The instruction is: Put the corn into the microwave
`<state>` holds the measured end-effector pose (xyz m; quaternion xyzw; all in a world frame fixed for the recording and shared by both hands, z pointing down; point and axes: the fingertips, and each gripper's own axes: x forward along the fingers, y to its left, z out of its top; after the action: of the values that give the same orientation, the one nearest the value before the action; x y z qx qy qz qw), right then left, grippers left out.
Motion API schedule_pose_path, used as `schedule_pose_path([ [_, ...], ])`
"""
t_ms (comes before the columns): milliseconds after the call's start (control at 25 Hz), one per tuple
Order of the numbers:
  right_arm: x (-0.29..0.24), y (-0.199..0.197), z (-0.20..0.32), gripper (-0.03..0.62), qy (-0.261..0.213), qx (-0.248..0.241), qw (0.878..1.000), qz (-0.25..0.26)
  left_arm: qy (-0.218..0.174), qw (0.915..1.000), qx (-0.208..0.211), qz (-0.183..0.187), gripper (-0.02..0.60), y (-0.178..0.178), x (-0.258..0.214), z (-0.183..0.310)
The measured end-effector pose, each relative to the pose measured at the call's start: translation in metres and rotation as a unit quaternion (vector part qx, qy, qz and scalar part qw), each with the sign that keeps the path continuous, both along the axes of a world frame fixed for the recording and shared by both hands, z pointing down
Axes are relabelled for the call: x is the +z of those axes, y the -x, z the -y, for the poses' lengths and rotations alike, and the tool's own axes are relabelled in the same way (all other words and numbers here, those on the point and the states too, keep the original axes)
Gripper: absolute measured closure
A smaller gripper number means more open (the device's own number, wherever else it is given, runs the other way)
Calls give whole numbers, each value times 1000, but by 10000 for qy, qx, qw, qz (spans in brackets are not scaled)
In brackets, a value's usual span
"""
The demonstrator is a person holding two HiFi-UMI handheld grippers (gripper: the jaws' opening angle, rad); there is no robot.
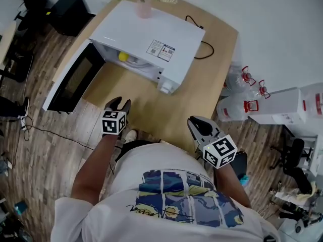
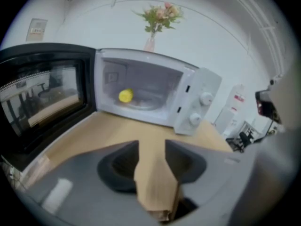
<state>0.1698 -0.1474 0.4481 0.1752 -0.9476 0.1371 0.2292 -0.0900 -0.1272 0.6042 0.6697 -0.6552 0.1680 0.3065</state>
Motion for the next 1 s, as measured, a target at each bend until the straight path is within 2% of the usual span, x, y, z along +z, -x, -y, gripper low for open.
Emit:
schedule_pose_path([
  [80,1,5,-1,562,25,-32,10000,23,3,10000,89,-31,432,-6,-5,-9],
  [200,2,13,-4,562,35,-82,10000,34,-5,9996,288,-13,519,-14,-16,-18],
  [360,2,24,-8,563,19,-113,9999,65,-128,9981,601,-98,572,-24,-34,-22],
  [600,1,38,-17,571,15,-29,10000,93,-498,9905,1222,-393,572,-45,-70,-22],
  [1000,-6,61,-36,579,-83,209,9997,61,-979,9739,1889,-789,572,-53,-119,-29],
])
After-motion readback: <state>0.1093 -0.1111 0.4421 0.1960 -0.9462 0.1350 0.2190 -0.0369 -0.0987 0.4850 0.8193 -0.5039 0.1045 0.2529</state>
